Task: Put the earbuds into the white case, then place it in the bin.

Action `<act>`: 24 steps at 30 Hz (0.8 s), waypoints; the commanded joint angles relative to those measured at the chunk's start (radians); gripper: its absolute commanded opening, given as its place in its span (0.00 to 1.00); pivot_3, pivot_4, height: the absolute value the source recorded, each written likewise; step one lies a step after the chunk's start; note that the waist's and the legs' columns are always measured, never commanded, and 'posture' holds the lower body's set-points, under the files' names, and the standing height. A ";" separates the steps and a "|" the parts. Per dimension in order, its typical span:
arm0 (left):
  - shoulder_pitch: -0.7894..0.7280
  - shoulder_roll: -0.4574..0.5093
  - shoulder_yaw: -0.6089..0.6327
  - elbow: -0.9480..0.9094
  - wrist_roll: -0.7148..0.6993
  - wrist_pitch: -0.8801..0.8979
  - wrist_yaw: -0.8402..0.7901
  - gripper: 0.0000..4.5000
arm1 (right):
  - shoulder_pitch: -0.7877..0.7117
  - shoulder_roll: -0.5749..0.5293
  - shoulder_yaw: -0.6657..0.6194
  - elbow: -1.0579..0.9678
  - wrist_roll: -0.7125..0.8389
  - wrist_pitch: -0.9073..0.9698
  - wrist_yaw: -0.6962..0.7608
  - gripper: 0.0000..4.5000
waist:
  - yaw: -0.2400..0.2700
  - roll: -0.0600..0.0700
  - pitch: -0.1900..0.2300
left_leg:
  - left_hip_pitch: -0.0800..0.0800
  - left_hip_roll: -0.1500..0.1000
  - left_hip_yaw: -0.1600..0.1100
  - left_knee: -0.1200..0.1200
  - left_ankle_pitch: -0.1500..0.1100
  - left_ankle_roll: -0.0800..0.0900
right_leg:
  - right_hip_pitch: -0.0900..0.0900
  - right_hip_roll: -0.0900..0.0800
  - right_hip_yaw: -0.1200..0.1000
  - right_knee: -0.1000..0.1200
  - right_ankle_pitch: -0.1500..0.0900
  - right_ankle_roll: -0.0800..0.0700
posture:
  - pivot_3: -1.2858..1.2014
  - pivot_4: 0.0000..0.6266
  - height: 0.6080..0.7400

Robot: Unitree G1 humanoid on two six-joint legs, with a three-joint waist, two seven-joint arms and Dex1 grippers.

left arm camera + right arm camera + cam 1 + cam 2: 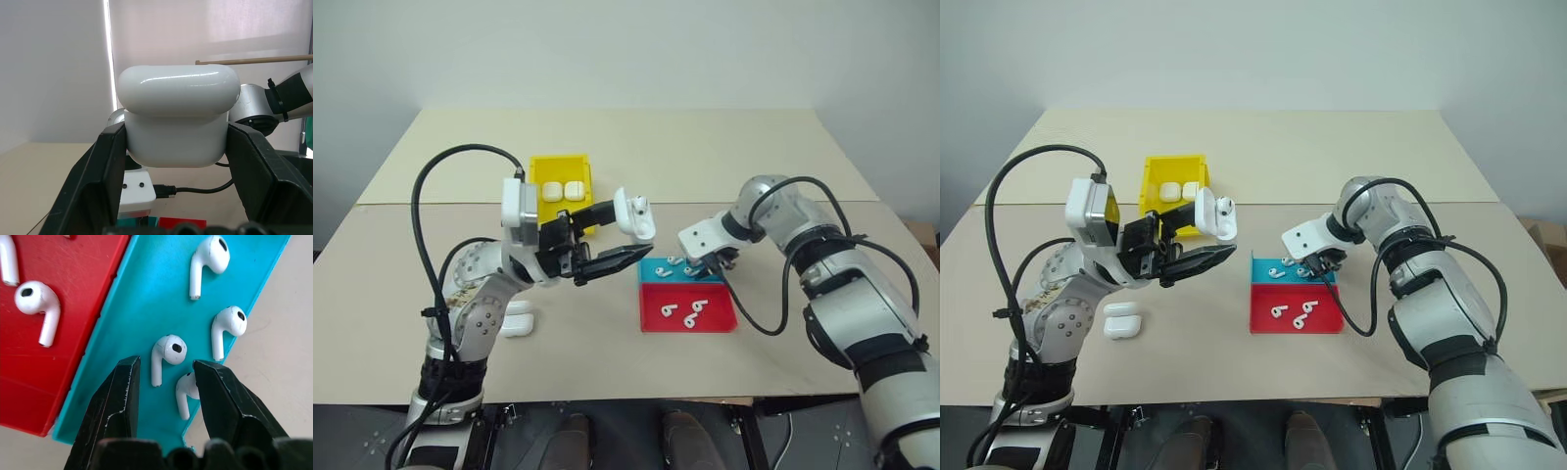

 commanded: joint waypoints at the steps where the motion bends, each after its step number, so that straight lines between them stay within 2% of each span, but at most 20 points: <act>1: 0.006 -0.005 0.008 -0.041 -0.018 -0.014 0.007 0.62 | -0.019 0.003 -0.014 0.009 -0.013 0.006 -0.009 0.47 | 0.000 0.000 0.000 | 0.000 0.000 0.000 0.000 0.000 0.000 | 0.000 0.000 0.000 0.000 0.000 0.000 | 0.52 0.24 1.00; 18: 0.028 0.003 0.014 -0.073 -0.026 -0.002 0.029 0.62 | -0.003 0.030 -0.004 0.031 -0.043 0.006 -0.033 0.47 | -0.004 0.000 0.000 | 0.005 0.000 0.000 0.000 0.000 0.000 | 0.004 0.000 0.000 0.000 0.000 0.000 | 0.52 0.24 1.00; 21: 0.032 0.004 0.014 -0.078 -0.026 -0.002 0.036 0.62 | 0.003 0.031 0.000 0.031 -0.051 0.000 -0.034 0.34 | -0.004 0.000 0.000 | 0.006 0.000 0.000 -0.001 0.000 0.000 | 0.005 0.000 0.000 0.000 0.000 0.000 | 0.52 0.24 1.00; 24: 0.033 0.004 0.015 -0.081 -0.026 -0.003 0.040 0.62 | 0.006 0.033 0.002 0.032 -0.054 -0.005 -0.032 0.14 | -0.003 0.000 0.000 | 0.006 0.000 0.000 -0.001 0.000 0.000 | 0.006 0.000 0.000 0.000 0.000 0.000 | 0.52 0.24 1.00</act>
